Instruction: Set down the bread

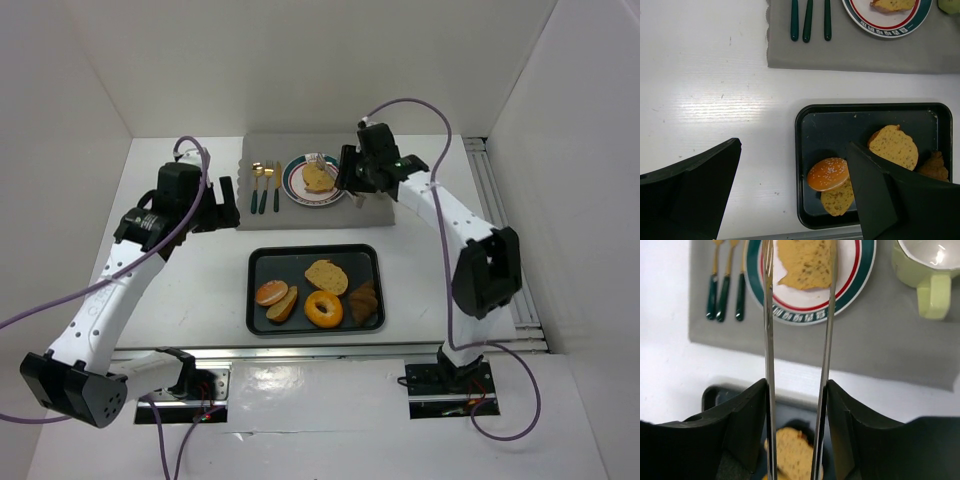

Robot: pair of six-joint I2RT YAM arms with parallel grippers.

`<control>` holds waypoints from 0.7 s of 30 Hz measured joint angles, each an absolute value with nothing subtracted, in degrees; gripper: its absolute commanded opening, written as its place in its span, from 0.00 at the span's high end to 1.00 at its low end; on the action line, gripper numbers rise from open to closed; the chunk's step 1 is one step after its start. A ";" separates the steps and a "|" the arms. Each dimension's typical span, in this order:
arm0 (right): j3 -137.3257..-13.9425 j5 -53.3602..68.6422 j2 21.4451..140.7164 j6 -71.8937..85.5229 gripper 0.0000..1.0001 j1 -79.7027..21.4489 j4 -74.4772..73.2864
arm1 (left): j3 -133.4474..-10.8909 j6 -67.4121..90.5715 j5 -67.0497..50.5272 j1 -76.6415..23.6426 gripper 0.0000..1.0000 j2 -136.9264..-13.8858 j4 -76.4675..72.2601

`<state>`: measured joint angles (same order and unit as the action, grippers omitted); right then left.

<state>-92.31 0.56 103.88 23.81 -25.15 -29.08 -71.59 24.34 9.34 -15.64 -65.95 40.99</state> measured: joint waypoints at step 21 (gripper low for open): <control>-52.73 9.56 65.80 25.96 0.44 -32.67 -46.13 | -71.59 24.12 8.56 -14.76 0.02 -67.85 41.15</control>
